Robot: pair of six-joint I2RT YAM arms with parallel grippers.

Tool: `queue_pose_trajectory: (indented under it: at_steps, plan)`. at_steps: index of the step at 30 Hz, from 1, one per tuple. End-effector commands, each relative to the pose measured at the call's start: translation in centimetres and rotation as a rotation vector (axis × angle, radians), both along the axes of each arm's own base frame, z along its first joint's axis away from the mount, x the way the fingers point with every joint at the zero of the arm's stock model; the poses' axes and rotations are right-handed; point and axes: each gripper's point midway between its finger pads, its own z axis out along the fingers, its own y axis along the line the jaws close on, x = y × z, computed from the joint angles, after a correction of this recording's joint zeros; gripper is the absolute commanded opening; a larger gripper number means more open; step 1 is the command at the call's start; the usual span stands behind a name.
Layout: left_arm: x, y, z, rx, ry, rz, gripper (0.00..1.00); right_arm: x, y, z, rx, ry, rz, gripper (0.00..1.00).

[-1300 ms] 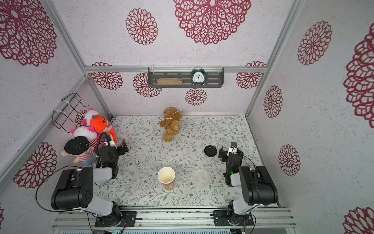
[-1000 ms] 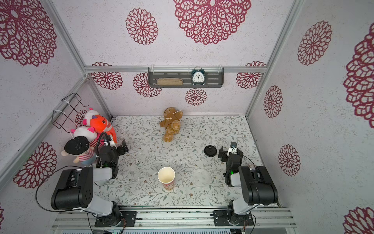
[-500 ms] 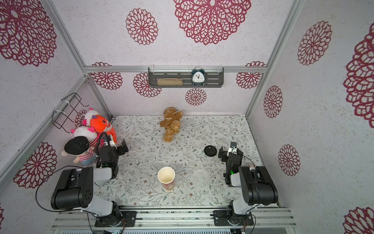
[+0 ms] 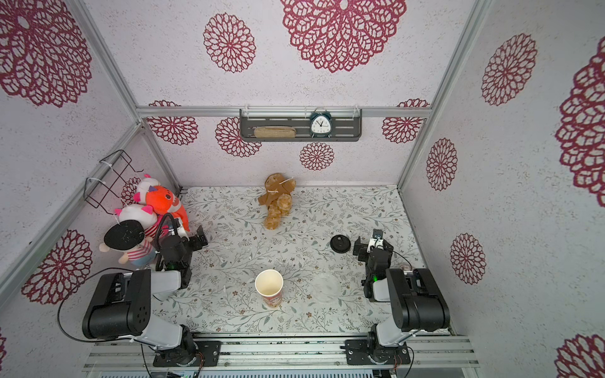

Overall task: Put the leak-proof paper on the milk tea cups
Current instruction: Move the cup to the center of the board.

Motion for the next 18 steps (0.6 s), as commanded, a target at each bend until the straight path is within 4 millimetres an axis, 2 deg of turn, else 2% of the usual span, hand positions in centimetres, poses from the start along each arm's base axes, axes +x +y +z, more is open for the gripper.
queue_pose_trajectory:
  at_steps: [1, 5, 8, 15, 17, 18]
  plan:
    - [0.0, -0.1, -0.3, 0.019, 0.009, -0.011, 0.97, 0.7, 0.1, 1.7, 0.000, -0.038, 0.011, 0.99]
    - [0.1, -0.1, -0.3, 0.019, 0.010, -0.013, 0.97, 1.1, -0.4, 3.9, 0.003, 0.077, -0.025, 0.98]
    - [0.1, -0.1, -0.3, 0.018, 0.012, -0.013, 0.97, 0.2, -0.1, 5.2, 0.064, 0.131, -0.050, 0.99]
    - [0.0, -0.1, -0.1, 0.022, 0.001, -0.013, 0.97, -4.2, 7.5, 5.4, 0.091, 0.242, 0.155, 0.99]
    - [-0.4, 0.0, 1.0, 0.030, -0.012, 0.007, 0.97, -5.8, 9.7, 5.4, 0.101, 0.284, 0.232, 0.99]
    - [-0.9, 0.2, 2.4, 0.046, -0.021, 0.043, 0.97, -6.7, 10.8, 5.4, 0.113, 0.308, 0.285, 0.99]
